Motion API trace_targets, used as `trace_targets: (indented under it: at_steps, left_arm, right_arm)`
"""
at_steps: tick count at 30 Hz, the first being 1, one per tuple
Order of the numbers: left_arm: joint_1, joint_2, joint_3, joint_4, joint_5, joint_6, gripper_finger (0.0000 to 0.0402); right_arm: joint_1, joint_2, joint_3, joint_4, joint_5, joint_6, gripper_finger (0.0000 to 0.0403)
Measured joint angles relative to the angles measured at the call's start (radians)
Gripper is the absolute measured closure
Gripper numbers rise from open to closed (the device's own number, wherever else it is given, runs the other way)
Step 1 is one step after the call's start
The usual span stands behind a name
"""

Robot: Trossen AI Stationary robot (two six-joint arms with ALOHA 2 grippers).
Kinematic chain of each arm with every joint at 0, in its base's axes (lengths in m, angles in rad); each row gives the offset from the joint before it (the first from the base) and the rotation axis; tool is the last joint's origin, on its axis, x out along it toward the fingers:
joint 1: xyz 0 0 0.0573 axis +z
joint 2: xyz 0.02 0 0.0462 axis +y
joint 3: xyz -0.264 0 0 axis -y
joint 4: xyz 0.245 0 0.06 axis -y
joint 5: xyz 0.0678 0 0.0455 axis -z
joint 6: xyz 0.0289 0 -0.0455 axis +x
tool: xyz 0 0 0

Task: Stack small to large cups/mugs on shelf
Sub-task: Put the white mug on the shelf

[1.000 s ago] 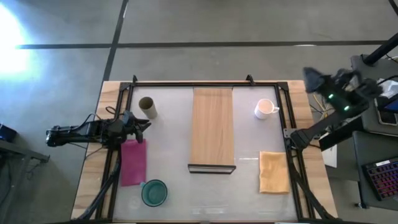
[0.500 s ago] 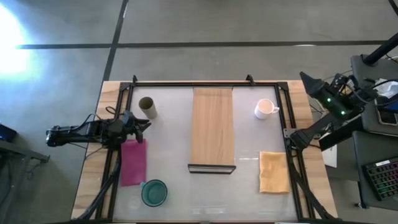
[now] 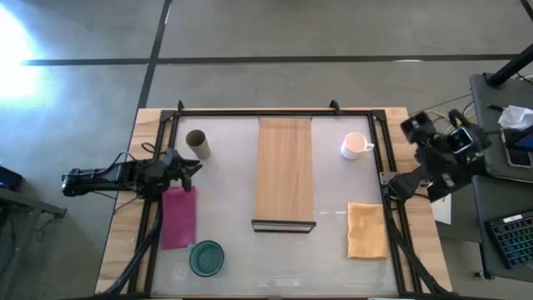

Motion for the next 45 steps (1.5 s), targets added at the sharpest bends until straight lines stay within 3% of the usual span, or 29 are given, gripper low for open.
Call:
trace_targets:
  at_steps: [3,4,5,7,11,14,18,23,26,31,34,41,45]
  left_arm:
    - [0.0,0.0,0.0,0.0,0.0,0.0,0.0317]
    - [0.0,0.0,0.0,0.0,0.0,0.0,0.0317]
    - [0.0,0.0,0.0,0.0,0.0,0.0,0.0317]
    - [0.0,0.0,0.0,0.0,0.0,0.0,0.0317]
    - [0.0,0.0,0.0,0.0,0.0,0.0,0.0317]
    - [0.0,0.0,0.0,0.0,0.0,0.0,0.0317]
    - [0.0,0.0,0.0,0.0,0.0,0.0,0.0317]
    - [0.0,0.0,0.0,0.0,0.0,0.0,0.0317]
    - [0.0,0.0,0.0,0.0,0.0,0.0,0.0317]
    - [0.0,0.0,0.0,0.0,-0.001,0.0,0.0317]
    - [0.0,0.0,0.0,0.0,0.0,0.0,0.0317]
    - [0.0,0.0,0.0,0.0,0.0,0.0,0.0317]
    - [0.0,0.0,0.0,0.0,0.0,0.0,0.0317]
  right_arm:
    - [-0.044,0.1,0.107,0.012,0.615,-0.223,0.02]
    - [-0.067,0.119,0.146,-0.031,0.77,-0.309,0.02]
    - [-0.084,0.13,0.183,-0.073,0.832,-0.375,0.02]
    - [-0.09,0.123,0.248,-0.167,0.723,-0.405,0.02]
    - [-0.081,0.049,0.443,-0.662,0.227,-0.102,0.0208]
    - [-0.141,0.071,0.562,-0.814,0.109,-0.007,0.0223]
    - [-0.211,0.126,0.658,-0.992,-0.239,0.046,0.0242]
    - [-0.294,0.23,0.736,-1.042,-0.313,0.081,0.0255]
    - [-0.383,0.336,0.789,-1.176,-0.162,0.126,0.0257]
    - [-0.609,0.533,0.858,-1.293,-0.213,0.188,0.0257]
    - [-0.807,0.631,0.952,-1.374,-0.194,0.156,0.0257]
    - [-1.42,0.799,1.238,-1.731,-0.179,0.409,0.0257]
    - [-1.599,0.813,1.352,-1.993,-0.171,0.519,0.0257]
